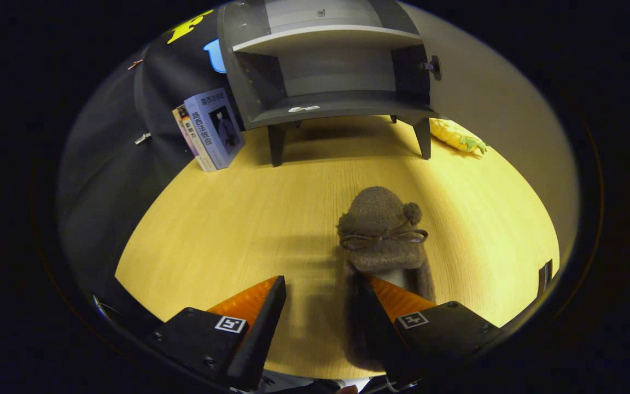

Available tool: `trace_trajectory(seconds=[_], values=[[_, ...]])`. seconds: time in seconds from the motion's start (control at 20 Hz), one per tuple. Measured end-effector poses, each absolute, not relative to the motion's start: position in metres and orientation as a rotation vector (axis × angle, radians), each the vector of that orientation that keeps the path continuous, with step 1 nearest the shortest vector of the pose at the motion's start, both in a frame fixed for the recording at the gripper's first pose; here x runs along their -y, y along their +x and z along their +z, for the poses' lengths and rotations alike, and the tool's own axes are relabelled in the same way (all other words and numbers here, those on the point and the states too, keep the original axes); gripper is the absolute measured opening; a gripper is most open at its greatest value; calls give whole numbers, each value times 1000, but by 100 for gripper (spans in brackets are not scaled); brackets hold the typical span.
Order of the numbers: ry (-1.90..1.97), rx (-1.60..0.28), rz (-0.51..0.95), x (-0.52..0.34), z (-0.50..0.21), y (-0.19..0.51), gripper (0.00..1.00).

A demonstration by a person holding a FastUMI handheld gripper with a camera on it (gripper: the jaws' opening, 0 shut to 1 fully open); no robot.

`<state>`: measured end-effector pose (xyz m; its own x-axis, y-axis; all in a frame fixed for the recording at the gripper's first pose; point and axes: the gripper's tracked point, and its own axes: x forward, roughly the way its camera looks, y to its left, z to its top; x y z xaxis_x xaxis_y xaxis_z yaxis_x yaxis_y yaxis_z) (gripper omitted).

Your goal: Open the shoe cabinet door, grab the shoes and put them into the shoe cabinet, then close the shoe cabinet door.

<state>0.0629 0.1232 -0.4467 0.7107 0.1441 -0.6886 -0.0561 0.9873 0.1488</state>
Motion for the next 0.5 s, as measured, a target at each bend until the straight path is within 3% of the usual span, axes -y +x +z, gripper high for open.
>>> trace_trajectory(seconds=[0.1, 0.3, 0.5], values=[[91, -737, 89, -116, -451, 80, 76], [128, -715, 30, -99, -454, 97, 11], [110, -688, 56, -90, -430, 87, 10]])
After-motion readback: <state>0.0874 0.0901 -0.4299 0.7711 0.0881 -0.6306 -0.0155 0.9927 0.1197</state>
